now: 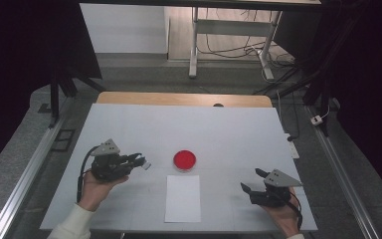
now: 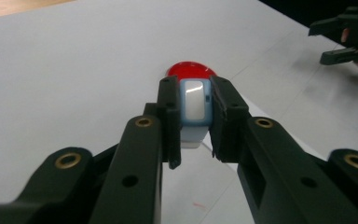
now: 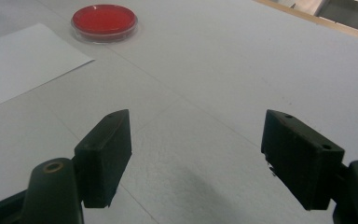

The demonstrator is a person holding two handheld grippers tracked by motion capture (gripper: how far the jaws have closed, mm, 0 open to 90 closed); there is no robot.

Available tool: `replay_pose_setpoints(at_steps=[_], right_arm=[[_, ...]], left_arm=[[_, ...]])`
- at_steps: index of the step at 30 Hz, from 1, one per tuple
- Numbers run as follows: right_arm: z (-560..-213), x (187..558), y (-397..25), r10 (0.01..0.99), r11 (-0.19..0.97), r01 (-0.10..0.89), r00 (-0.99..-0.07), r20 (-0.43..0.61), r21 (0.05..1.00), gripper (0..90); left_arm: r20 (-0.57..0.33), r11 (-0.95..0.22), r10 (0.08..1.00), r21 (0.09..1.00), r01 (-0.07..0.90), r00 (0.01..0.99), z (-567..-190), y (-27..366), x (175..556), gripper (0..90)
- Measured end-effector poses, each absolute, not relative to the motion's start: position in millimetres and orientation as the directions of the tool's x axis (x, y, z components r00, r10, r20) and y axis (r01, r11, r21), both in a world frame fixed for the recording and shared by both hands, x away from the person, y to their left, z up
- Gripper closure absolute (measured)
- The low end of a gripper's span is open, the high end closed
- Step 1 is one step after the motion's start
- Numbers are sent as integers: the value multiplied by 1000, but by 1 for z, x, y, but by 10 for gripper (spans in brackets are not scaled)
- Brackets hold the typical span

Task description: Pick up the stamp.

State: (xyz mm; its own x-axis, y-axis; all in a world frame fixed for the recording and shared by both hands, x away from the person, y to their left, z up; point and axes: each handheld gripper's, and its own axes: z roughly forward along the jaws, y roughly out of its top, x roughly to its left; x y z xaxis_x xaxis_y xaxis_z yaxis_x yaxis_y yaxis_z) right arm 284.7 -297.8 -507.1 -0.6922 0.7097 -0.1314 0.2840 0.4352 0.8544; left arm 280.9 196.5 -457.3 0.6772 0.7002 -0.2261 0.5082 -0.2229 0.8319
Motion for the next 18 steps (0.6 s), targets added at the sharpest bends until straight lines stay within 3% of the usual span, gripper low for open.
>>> replay_pose_setpoints(at_steps=[18], right_arm=[[-506, 284, -295, 711, 431, 275, -690, -136, 859, 244]], left_arm=[[-219, -235, 661, 848, 474, 718, -455, 169, 279, 753]])
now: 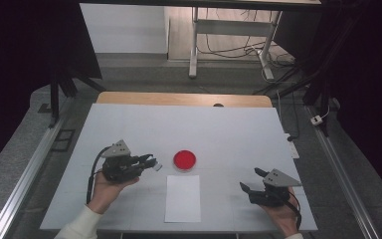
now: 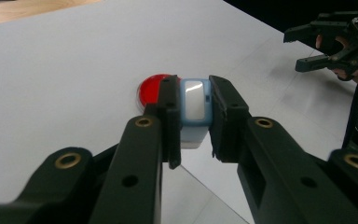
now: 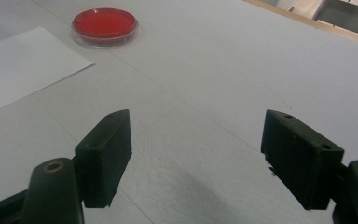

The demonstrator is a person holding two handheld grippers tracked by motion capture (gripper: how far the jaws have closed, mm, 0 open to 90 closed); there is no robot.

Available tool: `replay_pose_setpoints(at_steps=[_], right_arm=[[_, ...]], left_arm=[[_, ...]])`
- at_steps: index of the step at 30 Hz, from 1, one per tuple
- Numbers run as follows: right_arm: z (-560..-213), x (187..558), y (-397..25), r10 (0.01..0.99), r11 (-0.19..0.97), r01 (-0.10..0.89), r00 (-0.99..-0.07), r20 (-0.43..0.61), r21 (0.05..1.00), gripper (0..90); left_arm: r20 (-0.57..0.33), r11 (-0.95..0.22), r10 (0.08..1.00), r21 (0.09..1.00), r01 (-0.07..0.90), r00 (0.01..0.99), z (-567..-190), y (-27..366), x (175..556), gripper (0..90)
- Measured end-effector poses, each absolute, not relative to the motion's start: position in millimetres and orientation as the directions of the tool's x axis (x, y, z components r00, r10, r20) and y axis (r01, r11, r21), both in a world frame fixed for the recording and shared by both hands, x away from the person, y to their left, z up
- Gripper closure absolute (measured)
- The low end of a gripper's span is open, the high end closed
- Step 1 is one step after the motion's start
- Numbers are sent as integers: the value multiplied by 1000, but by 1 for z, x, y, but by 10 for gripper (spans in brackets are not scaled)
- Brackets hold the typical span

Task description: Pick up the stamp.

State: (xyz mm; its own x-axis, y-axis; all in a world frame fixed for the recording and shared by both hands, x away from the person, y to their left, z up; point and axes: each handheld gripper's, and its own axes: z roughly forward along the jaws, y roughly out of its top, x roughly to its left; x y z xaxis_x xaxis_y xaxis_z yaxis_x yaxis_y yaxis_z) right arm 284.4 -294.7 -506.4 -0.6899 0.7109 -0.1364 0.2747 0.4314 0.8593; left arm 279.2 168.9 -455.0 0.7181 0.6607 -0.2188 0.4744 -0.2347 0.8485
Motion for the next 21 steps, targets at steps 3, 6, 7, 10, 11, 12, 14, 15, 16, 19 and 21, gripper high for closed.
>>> replay_pose_setpoints(at_steps=[3, 6, 7, 10, 11, 12, 14, 15, 16, 19, 21], right_arm=[[-506, 284, -294, 709, 435, 270, -691, -142, 859, 244], [-506, 284, -294, 710, 434, 273, -691, -140, 858, 244], [-506, 284, -294, 708, 438, 275, -692, -141, 856, 244], [-506, 283, -292, 705, 440, 268, -694, -145, 857, 244], [-505, 283, -292, 705, 443, 268, -693, -148, 856, 244], [-505, 282, -292, 705, 443, 268, -693, -148, 856, 245], [-506, 282, -292, 705, 441, 268, -694, -146, 856, 245], [-506, 282, -292, 706, 440, 270, -693, -144, 856, 245], [-506, 282, -293, 706, 441, 269, -694, -145, 856, 245], [-506, 282, -293, 706, 440, 271, -694, -143, 856, 245], [-506, 282, -292, 706, 439, 272, -694, -142, 856, 245]], left_arm=[[-218, -238, 657, 849, 472, 722, -455, 164, 278, 753], [-222, -238, 650, 849, 471, 727, -455, 159, 277, 753], [-221, -240, 647, 849, 470, 730, -455, 158, 277, 753], [-222, -243, 637, 851, 466, 738, -454, 152, 276, 753], [-222, -245, 634, 851, 464, 741, -454, 150, 276, 753], [-221, -249, 632, 850, 465, 743, -454, 149, 276, 753], [-222, -252, 627, 849, 465, 746, -455, 145, 275, 753], [-221, -256, 625, 848, 463, 749, -455, 143, 275, 753], [-221, -258, 623, 848, 464, 750, -455, 141, 275, 753], [-218, -270, 612, 846, 459, 760, -455, 135, 275, 753], [-216, -278, 606, 844, 459, 765, -456, 130, 276, 753]])
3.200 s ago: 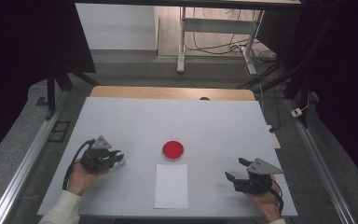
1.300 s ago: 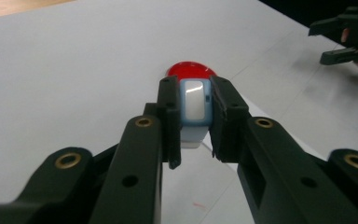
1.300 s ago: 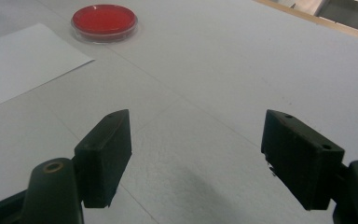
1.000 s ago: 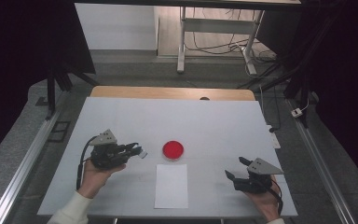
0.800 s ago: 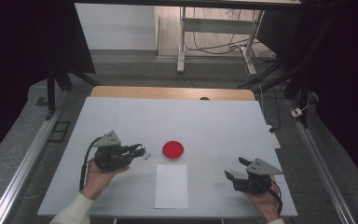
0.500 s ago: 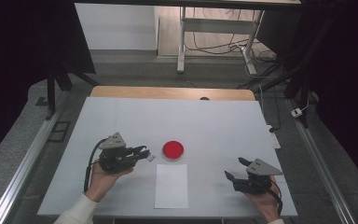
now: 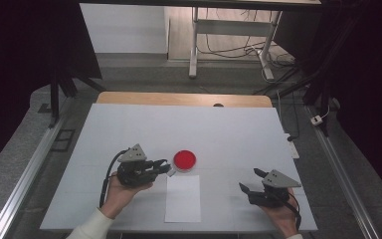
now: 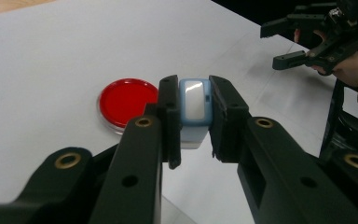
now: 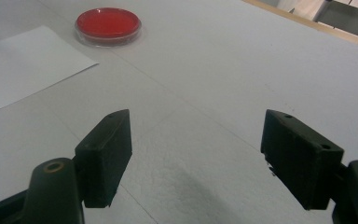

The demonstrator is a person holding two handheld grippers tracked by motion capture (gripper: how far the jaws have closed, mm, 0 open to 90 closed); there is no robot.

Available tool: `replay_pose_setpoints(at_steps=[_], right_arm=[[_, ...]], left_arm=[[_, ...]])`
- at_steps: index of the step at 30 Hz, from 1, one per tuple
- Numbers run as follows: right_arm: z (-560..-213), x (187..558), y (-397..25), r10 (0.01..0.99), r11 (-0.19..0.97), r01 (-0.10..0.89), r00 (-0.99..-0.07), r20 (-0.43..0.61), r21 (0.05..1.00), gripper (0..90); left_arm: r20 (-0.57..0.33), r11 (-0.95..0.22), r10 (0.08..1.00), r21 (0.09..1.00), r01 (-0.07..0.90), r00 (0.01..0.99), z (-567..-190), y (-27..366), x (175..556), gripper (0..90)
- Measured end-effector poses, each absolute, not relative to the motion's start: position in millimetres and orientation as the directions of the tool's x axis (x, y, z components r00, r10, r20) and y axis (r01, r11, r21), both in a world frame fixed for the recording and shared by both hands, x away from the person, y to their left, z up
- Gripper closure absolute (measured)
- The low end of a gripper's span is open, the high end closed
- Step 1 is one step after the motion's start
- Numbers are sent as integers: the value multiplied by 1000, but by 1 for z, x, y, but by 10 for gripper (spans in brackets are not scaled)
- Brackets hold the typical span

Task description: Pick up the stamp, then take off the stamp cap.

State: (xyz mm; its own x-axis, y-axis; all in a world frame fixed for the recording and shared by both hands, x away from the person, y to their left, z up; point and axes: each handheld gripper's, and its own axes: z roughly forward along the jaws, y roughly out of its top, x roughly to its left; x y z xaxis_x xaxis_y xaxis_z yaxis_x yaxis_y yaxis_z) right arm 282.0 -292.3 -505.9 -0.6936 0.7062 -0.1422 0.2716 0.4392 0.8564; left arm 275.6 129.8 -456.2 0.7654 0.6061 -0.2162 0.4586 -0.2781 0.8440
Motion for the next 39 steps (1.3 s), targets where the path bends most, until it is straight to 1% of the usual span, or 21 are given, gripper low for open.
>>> replay_pose_setpoints(at_steps=[4, 7, 13, 18, 39], right_arm=[[-506, 282, -291, 707, 444, 273, -691, -147, 854, 245], [-506, 282, -292, 707, 435, 273, -694, -138, 858, 245], [-506, 282, -294, 713, 431, 280, -689, -133, 858, 245], [-507, 282, -295, 715, 434, 283, -686, -135, 855, 247], [-506, 280, -290, 712, 441, 264, -685, -156, 858, 252]], left_arm=[[-219, -289, 598, 838, 463, 771, -459, 121, 276, 753], [-237, -289, 578, 835, 468, 781, -461, 115, 277, 753], [-222, -315, 580, 826, 467, 784, -466, 101, 283, 753], [-226, -311, 576, 828, 466, 786, -469, 93, 286, 753], [-218, -304, 580, 836, 456, 785, -470, 89, 286, 753]])
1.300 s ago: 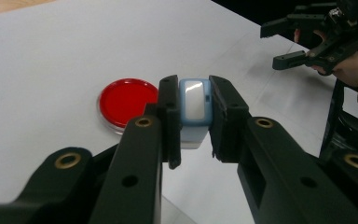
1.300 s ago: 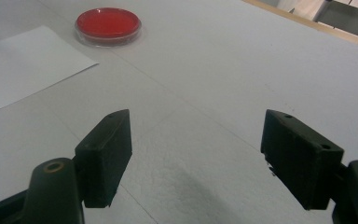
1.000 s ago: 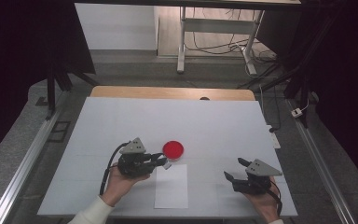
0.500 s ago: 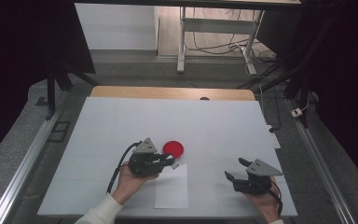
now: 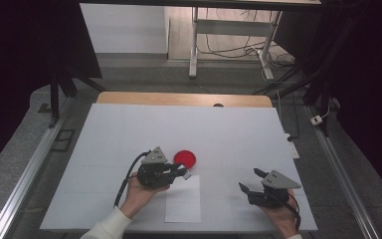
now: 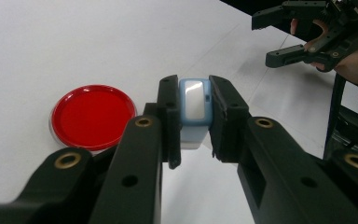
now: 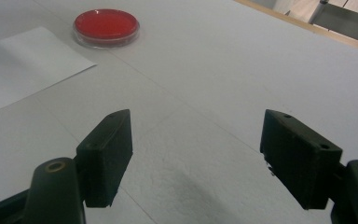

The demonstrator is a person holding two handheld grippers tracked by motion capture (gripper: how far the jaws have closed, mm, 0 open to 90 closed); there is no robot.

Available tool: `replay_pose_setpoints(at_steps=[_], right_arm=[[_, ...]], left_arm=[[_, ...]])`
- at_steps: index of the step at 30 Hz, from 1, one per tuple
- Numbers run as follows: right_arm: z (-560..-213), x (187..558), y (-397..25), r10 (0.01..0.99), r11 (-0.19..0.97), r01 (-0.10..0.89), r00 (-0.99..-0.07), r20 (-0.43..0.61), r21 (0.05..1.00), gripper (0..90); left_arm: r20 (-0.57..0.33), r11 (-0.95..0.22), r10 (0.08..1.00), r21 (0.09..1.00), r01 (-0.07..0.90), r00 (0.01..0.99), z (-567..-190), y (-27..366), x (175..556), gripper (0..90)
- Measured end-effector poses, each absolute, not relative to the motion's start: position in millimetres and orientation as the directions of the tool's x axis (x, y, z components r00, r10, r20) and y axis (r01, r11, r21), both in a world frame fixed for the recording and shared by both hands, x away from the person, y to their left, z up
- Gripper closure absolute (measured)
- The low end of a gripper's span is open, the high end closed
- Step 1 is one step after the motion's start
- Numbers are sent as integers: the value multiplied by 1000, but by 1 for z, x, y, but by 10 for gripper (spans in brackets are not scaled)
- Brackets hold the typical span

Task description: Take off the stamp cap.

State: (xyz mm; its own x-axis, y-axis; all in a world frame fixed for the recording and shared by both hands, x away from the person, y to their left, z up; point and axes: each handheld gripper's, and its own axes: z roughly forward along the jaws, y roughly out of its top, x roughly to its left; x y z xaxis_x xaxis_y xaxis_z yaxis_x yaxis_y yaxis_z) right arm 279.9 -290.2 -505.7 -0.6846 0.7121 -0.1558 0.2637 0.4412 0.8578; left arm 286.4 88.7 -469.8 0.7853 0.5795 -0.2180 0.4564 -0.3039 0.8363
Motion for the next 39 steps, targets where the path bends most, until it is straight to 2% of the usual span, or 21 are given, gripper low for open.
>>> replay_pose_setpoints(at_steps=[10, 22, 26, 39], right_arm=[[-503, 275, -283, 713, 429, 243, -682, -161, 870, 260], [-502, 273, -274, 721, 420, 263, -679, -143, 868, 277], [-501, 272, -267, 718, 403, 274, -686, -116, 873, 282], [-502, 265, -236, 701, 418, 259, -702, -128, 870, 291]], left_arm=[[-225, -297, 576, 838, 457, 786, -470, 88, 288, 753], [-224, -300, 563, 842, 449, 796, -468, 85, 289, 753], [-225, -300, 562, 841, 449, 796, -468, 85, 289, 753], [-225, -299, 561, 843, 448, 797, -468, 83, 288, 753]])
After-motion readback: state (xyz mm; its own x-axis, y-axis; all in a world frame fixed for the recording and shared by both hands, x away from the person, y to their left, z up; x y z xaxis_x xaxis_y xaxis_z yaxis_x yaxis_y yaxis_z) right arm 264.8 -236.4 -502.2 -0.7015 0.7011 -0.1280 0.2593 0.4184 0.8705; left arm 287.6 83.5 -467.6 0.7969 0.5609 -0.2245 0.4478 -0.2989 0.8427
